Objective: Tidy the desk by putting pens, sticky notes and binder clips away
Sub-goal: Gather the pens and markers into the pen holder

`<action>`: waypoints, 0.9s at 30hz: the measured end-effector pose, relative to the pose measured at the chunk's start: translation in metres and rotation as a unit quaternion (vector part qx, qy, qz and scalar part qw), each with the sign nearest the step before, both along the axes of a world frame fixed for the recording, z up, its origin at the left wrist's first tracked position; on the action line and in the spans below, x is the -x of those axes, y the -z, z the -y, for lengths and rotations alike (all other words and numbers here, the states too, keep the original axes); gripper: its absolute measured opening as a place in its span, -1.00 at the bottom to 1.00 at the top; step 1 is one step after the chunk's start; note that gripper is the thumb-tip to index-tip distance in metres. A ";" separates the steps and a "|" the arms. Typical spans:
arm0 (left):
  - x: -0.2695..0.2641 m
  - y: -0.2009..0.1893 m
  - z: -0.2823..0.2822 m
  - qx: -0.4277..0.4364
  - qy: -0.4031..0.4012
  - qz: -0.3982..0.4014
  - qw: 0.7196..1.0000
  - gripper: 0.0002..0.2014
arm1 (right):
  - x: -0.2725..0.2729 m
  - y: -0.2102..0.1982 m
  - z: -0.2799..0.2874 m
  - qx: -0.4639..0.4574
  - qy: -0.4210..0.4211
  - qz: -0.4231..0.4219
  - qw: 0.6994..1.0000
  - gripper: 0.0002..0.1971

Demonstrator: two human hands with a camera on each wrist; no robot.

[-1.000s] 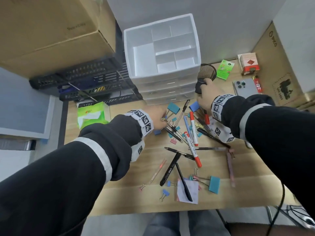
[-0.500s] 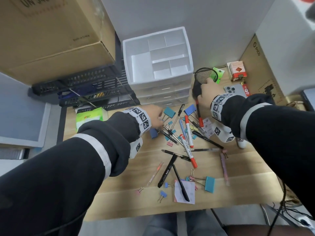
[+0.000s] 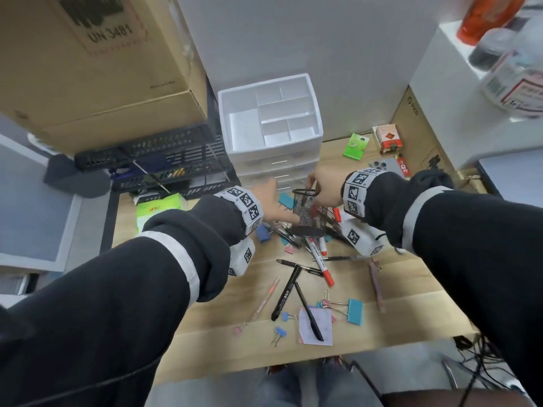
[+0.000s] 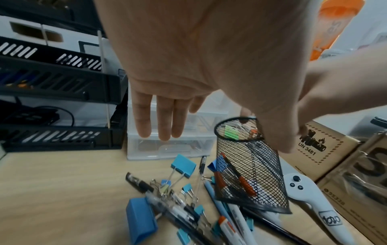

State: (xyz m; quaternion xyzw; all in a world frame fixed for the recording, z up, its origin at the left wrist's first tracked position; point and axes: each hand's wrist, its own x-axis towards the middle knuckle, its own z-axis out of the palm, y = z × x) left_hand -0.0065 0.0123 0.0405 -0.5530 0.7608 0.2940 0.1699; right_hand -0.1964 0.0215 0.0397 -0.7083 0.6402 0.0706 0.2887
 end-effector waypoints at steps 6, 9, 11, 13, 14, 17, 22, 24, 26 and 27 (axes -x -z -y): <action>-0.015 0.005 -0.017 -0.019 -0.068 -0.033 0.997 0.22 | -0.041 -0.007 -0.008 0.000 -0.026 0.058 0.998 -0.83; -0.025 0.005 -0.021 -0.004 -0.093 -0.040 0.995 0.19 | -0.055 -0.008 -0.013 -0.022 -0.030 0.112 0.993 -0.91; -0.033 0.011 -0.023 0.004 -0.113 -0.060 0.992 0.21 | -0.062 -0.008 -0.017 -0.036 -0.033 0.145 0.988 -0.94; -0.041 0.017 -0.029 0.016 -0.126 -0.084 0.988 0.26 | -0.069 -0.008 -0.021 -0.051 -0.029 0.177 0.982 -0.94; -0.045 0.020 -0.032 0.022 -0.131 -0.094 0.987 0.32 | -0.071 -0.008 -0.022 -0.061 -0.025 0.194 0.979 -0.93; -0.053 0.024 -0.038 0.042 -0.141 -0.119 0.982 0.32 | -0.077 -0.007 -0.028 -0.081 -0.020 0.232 0.969 -0.90; -0.066 0.029 -0.048 0.062 -0.148 -0.104 0.981 0.23 | -0.079 0.002 -0.033 -0.071 0.034 0.254 0.964 -0.82; -0.073 0.031 -0.052 0.061 -0.145 -0.094 0.983 0.23 | -0.073 0.013 -0.033 -0.021 0.023 0.167 0.985 -0.87; -0.081 0.034 -0.057 0.048 -0.141 -0.076 0.986 0.21 | -0.062 0.027 -0.036 0.004 0.006 0.050 0.999 -0.88; -0.084 0.035 -0.059 0.041 -0.140 -0.070 0.987 0.21 | -0.056 0.035 -0.038 -0.003 -0.002 0.000 1.000 -0.86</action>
